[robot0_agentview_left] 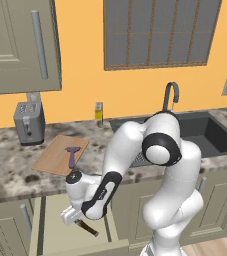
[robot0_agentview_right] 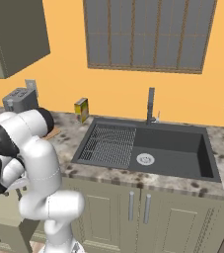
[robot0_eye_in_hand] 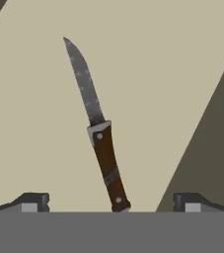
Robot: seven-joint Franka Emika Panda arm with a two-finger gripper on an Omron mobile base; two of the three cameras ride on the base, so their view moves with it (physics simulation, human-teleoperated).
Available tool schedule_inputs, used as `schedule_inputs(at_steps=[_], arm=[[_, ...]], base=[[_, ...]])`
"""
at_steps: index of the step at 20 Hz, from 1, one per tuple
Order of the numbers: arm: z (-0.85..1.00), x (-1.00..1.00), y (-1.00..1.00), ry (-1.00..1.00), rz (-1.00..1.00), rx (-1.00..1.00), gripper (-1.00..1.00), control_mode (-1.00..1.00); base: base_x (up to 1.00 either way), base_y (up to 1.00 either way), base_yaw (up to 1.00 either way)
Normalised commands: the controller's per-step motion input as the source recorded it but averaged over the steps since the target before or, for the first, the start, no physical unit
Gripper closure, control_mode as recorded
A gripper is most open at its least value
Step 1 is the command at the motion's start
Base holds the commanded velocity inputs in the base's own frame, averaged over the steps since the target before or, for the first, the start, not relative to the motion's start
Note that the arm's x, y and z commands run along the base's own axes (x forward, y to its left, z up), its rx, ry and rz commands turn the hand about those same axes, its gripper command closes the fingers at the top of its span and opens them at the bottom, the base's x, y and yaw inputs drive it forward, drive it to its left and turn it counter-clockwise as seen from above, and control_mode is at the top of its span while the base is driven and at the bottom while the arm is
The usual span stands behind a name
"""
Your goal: Open the drawer on the left and place the cutting tools on the cutting board.
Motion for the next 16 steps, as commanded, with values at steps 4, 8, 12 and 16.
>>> schedule_inputs(at_steps=[4, 8, 12, 16], arm=[[-0.06, 0.00, 0.08, 0.03, 0.00, 0.00, -1.00, -1.00], [-0.11, 0.02, 0.18, 0.06, 0.00, 0.00, -1.00, -1.00], [-0.21, 0.19, 0.23, 0.05, 0.00, 0.00, -1.00, -1.00], [-0.25, 0.31, 0.15, 0.02, 0.00, -0.02, -1.00, -1.00]], base=[[0.00, 0.00, 0.00], [0.00, 0.00, 0.00], [0.00, 0.00, 0.00], [0.00, 0.00, 0.00]])
